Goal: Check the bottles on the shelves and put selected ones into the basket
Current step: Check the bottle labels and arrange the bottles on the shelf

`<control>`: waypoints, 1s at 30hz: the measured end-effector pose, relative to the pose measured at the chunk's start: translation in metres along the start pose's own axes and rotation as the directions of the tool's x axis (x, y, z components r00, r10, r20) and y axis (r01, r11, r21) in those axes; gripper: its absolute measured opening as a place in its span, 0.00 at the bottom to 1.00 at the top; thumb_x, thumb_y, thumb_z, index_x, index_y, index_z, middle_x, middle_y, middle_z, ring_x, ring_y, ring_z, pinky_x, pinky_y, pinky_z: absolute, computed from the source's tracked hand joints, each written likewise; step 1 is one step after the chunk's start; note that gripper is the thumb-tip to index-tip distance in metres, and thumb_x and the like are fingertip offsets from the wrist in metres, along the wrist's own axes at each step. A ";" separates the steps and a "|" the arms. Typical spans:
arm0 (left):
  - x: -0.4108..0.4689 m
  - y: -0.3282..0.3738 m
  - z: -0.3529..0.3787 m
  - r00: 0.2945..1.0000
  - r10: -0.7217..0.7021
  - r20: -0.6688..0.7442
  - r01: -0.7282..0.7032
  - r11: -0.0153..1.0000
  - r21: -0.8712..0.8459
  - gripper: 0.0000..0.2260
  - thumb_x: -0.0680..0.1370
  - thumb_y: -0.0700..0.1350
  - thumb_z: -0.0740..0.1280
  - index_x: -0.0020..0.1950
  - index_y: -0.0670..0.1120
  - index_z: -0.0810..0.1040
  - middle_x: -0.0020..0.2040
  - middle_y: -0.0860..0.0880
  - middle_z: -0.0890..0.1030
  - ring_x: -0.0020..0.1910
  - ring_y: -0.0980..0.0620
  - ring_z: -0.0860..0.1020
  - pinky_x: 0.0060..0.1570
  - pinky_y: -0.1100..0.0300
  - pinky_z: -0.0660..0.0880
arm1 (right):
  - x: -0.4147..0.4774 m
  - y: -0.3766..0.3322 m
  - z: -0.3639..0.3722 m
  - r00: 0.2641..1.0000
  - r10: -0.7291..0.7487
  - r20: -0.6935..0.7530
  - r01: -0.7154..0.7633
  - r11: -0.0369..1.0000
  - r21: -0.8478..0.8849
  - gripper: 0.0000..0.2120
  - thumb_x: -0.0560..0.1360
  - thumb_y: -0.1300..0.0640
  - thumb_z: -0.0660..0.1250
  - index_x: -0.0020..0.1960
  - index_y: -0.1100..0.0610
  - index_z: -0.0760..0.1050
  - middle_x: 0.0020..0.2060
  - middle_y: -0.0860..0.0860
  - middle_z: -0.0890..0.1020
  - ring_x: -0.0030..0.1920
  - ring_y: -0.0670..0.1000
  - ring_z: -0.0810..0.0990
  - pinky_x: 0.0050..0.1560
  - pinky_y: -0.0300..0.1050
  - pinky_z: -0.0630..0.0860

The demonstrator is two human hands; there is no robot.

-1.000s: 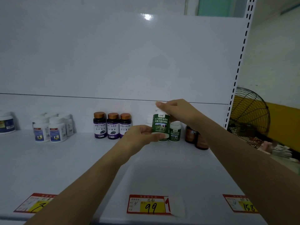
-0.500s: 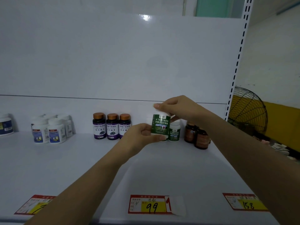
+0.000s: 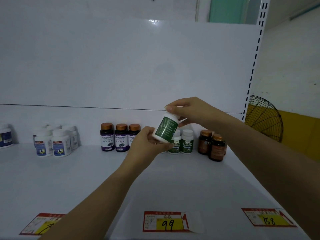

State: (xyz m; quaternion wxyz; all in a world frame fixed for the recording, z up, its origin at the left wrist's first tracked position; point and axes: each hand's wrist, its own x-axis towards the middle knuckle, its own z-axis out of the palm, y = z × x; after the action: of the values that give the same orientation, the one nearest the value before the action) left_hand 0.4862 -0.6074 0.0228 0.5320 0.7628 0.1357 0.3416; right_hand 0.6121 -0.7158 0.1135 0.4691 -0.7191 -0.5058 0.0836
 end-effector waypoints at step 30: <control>0.003 0.018 0.001 0.974 -0.145 0.173 0.142 0.989 0.032 0.24 0.69 0.50 0.75 0.62 0.46 0.74 0.51 0.51 0.82 0.51 0.54 0.80 0.54 0.58 0.76 | -0.005 0.006 -0.001 0.998 -0.004 0.066 -0.011 0.974 0.228 0.13 0.80 0.56 0.62 0.63 0.53 0.76 0.58 0.54 0.79 0.56 0.50 0.80 0.51 0.42 0.81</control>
State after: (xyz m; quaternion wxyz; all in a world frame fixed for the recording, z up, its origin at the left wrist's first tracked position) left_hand 0.4860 -0.6136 0.0398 0.5579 0.7831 0.1464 0.2325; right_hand 0.6140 -0.7206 0.1080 0.5315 -0.6583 -0.5068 0.1654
